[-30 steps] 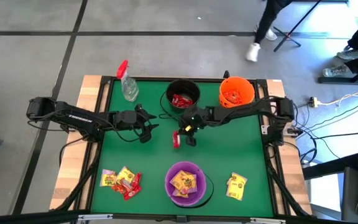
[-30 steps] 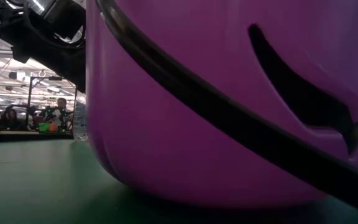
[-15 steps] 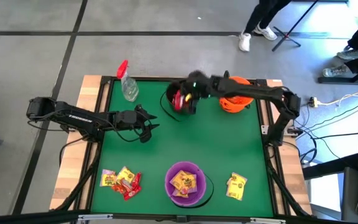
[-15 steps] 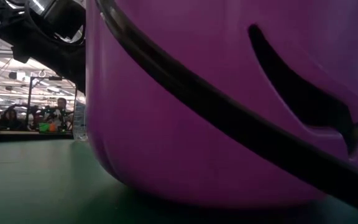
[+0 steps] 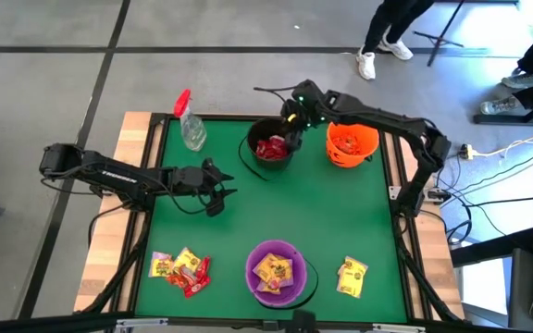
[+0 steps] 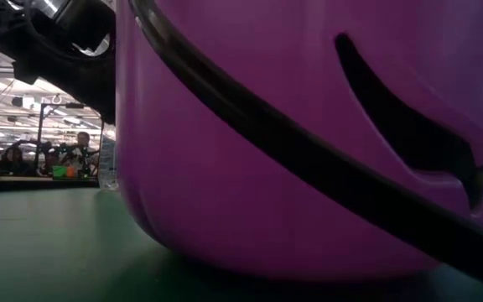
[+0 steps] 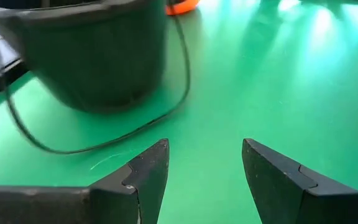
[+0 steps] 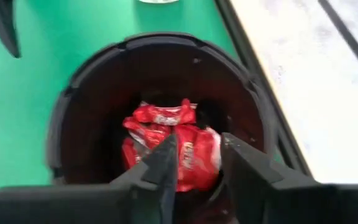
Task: Organize candy in baskets
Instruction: Put the top orange candy pack into the orange bucket
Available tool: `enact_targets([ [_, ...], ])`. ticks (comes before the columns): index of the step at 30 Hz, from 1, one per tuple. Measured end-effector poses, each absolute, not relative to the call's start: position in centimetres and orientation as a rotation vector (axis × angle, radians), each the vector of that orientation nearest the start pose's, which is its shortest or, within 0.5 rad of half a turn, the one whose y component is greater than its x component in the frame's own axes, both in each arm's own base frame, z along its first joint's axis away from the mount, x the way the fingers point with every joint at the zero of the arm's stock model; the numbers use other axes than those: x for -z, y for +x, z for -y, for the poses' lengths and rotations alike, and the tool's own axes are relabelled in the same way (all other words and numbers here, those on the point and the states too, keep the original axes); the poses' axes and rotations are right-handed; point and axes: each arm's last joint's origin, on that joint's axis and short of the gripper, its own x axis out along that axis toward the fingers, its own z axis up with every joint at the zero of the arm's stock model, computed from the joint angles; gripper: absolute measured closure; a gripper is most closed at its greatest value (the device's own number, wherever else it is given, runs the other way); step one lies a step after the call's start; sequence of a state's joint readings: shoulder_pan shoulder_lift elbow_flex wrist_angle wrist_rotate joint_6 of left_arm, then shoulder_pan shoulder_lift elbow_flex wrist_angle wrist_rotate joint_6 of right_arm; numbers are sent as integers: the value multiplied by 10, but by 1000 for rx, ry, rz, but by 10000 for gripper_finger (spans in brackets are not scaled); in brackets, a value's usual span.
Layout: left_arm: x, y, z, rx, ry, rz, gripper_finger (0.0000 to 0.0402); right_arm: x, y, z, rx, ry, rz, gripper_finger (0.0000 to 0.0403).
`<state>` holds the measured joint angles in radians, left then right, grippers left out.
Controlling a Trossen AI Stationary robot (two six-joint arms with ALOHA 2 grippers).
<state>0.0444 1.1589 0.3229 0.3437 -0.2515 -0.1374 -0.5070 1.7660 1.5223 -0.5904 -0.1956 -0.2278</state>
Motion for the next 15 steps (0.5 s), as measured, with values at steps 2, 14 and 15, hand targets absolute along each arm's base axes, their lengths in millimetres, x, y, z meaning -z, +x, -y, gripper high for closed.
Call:
enact_targets([
  [2, -159, 207, -15, -271, -81, -482, 209, -291, 343, 179, 186, 86, -820, 266],
  [14, -213, 217, 14, -91, -44, -964, 209, -319, 349, 121, 14, -46, -829, 263],
  [15, -217, 216, 20, -54, -53, -977, 209, -322, 349, 115, 1, -52, -828, 266],
])
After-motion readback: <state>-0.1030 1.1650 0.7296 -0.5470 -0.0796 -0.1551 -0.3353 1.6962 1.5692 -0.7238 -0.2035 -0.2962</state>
